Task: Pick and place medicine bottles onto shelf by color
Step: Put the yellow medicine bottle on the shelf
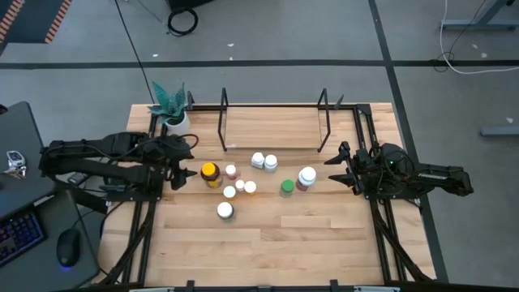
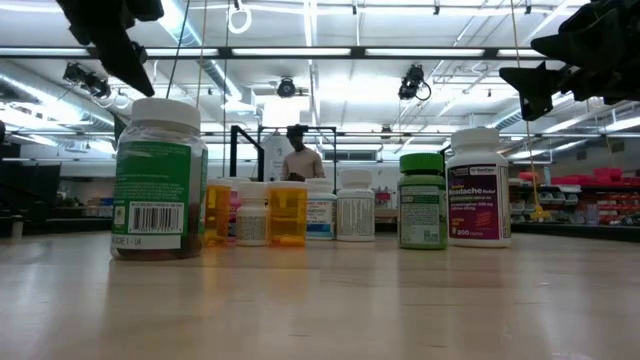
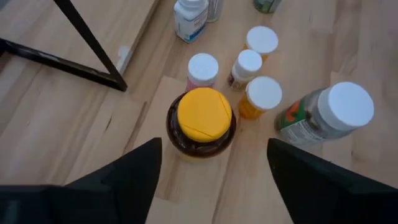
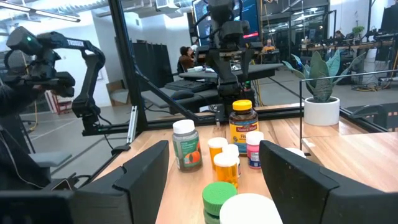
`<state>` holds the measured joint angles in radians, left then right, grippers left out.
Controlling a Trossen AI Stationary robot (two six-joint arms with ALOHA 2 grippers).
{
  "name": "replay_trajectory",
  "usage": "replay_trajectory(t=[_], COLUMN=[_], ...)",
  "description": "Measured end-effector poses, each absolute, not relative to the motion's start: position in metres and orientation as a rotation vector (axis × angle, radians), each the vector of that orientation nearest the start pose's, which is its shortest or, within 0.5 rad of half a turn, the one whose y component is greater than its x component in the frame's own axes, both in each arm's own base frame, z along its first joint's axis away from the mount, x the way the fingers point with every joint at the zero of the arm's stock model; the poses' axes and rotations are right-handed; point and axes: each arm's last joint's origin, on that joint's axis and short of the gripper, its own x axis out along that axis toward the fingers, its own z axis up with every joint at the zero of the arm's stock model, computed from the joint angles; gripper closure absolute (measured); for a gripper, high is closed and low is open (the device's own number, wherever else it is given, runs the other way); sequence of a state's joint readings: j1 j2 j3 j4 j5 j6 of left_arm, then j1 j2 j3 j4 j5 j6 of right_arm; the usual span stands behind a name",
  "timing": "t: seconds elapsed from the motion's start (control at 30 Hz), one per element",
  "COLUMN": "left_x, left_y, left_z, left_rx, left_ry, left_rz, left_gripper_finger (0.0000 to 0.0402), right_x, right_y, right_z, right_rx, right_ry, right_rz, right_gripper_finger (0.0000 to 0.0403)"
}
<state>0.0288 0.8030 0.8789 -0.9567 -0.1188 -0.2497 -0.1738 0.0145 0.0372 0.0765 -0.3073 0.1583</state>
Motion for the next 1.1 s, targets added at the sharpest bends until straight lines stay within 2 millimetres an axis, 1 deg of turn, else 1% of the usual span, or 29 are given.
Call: replay_trajectory(t=[0.1, 0.33, 0.47, 0.83, 0.93, 1.03, 1.1], left_x=[0.142, 0.152, 0.157, 0.160, 0.165, 0.170, 0.175], left_y=[0.007, 0.008, 0.008, 0.008, 0.008, 0.008, 0.009], left_z=[0.306, 0.313, 0.312, 0.309, 0.308, 0.303, 0.296], left_rx=[-0.191, -0.183, -0.171, -0.173, -0.173, -0.173, -0.173], left_ry=[0.889, 0.971, 0.999, 1.022, 1.027, 1.032, 1.036], left_rz=[0.250, 0.258, 0.255, 0.260, 0.260, 0.261, 0.263], left_gripper_finger=[0.0091, 0.0098, 0.0097, 0.0095, 0.0097, 0.0096, 0.0093], right_x=[0.095, 0.095, 0.095, 0.095, 0.095, 0.095, 0.094], right_y=[-0.008, -0.008, -0.008, -0.008, -0.008, -0.008, -0.008], right_z=[0.182, 0.182, 0.182, 0.183, 0.183, 0.183, 0.183], right_rx=[0.134, 0.134, 0.134, 0.133, 0.134, 0.133, 0.133], right_ry=[-0.086, -0.086, -0.086, -0.089, -0.089, -0.090, -0.091], right_rz=[0.141, 0.141, 0.141, 0.141, 0.141, 0.141, 0.141], right_gripper_finger=[0.0146, 0.0146, 0.0146, 0.0146, 0.0146, 0.0146, 0.0146])
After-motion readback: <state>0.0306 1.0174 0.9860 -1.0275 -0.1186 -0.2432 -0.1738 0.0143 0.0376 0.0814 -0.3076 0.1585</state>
